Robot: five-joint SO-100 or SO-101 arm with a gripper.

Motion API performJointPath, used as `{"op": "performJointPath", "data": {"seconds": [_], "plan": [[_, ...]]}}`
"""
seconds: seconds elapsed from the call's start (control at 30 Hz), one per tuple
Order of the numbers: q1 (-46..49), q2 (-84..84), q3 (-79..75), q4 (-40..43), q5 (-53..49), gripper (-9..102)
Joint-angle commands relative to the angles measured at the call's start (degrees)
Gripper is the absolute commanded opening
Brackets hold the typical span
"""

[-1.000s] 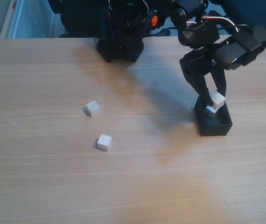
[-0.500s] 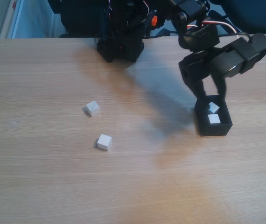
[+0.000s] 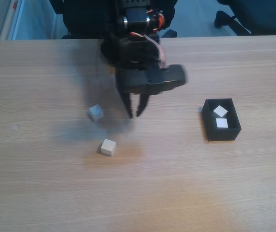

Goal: Pick blocks and place them in the box.

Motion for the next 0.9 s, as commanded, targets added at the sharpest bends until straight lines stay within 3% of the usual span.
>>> {"op": "performJointPath", "data": {"seconds": [0.0, 0.27, 0.87], "plan": [[4.9, 2.2, 2.0, -4.2, 1.4, 3], [9.1, -6.4, -0.7, -11.8, 4.7, 19], [14.3, -26.8, -12.7, -19.6, 3.1, 21]]}}
